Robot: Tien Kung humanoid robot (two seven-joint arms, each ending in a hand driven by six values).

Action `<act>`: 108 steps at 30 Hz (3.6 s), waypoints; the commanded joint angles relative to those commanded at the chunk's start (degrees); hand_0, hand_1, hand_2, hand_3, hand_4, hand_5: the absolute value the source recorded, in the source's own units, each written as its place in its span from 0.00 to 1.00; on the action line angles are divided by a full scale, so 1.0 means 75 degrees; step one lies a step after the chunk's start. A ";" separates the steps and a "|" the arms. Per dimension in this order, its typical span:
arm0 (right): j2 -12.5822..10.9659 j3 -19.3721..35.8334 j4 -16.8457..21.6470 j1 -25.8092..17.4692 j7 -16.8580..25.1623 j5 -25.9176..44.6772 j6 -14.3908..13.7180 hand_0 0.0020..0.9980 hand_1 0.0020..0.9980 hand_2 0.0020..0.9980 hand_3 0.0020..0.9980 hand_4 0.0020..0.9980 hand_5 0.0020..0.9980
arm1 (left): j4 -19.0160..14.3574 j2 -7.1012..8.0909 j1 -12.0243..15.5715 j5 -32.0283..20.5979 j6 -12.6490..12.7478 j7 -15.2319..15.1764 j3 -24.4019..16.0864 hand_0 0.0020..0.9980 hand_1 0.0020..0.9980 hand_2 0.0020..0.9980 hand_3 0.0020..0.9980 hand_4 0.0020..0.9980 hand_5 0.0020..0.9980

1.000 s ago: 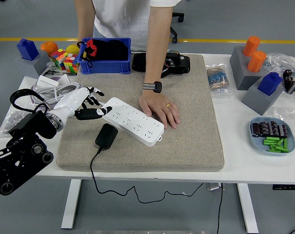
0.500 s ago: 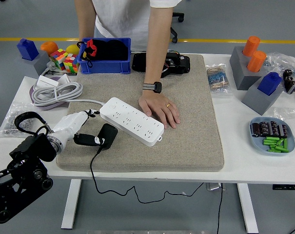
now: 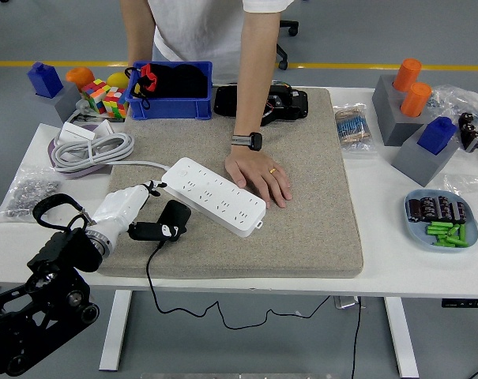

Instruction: Press the white button,pick up the black plug,place it near the board,insert it into the board

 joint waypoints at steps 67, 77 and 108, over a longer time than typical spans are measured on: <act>-0.0011 -0.0025 0.0077 -0.0035 0.0012 -0.0017 -0.0010 0.66 0.67 0.63 0.61 0.69 0.48 | 0.0342 -0.0253 0.0042 0.0649 0.0529 0.0614 0.0462 0.37 0.54 0.53 0.72 0.88 0.34; 0.0011 0.0033 0.0083 -0.0077 0.0022 -0.0029 -0.0018 0.66 0.67 0.63 0.61 0.69 0.48 | 0.0411 -0.0282 0.0052 0.0642 0.0533 0.0618 0.0525 0.31 0.43 0.44 0.68 0.86 0.28; 0.0072 0.0212 0.0086 -0.0190 0.0144 -0.0036 -0.0114 0.66 0.67 0.63 0.61 0.69 0.47 | 0.0543 -0.0435 -0.0222 0.0241 0.1284 -0.0389 0.0377 0.28 0.30 0.35 0.55 0.69 0.00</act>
